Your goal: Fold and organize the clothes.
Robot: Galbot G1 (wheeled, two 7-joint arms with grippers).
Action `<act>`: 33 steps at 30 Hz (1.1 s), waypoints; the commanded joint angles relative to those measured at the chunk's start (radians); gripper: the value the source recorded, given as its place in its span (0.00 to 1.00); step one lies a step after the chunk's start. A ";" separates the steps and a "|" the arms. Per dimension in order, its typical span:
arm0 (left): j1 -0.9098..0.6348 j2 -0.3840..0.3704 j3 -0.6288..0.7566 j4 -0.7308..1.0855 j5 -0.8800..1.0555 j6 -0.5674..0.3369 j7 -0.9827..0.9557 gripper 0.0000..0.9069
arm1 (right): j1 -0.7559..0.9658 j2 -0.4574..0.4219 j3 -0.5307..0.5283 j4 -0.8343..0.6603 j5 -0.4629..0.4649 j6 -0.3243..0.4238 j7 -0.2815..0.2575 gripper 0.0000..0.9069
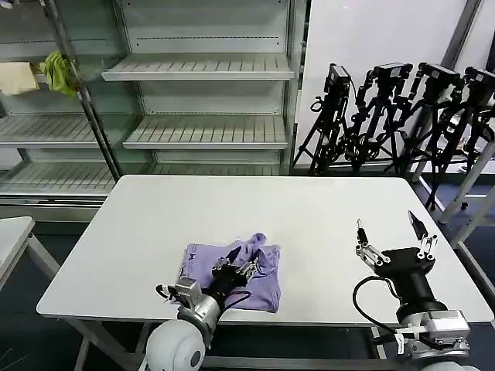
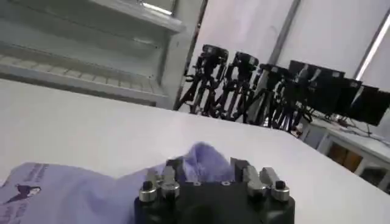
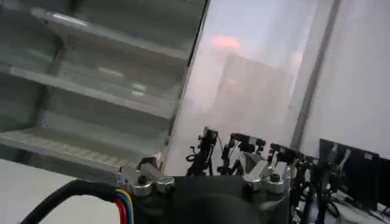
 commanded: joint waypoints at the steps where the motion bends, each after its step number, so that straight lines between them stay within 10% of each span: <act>1: 0.030 0.004 0.004 -0.067 0.002 -0.002 -0.002 1.00 | 0.002 0.000 -0.004 0.049 -0.003 0.000 -0.001 1.00; 18: 0.072 0.073 -0.323 -0.089 -0.002 0.001 -0.035 1.00 | 0.046 -0.013 -0.044 0.042 0.000 0.008 -0.009 1.00; 33: 0.129 0.012 -0.321 0.016 -0.032 0.010 -0.048 1.00 | 0.085 -0.037 -0.050 0.049 0.036 0.013 -0.019 1.00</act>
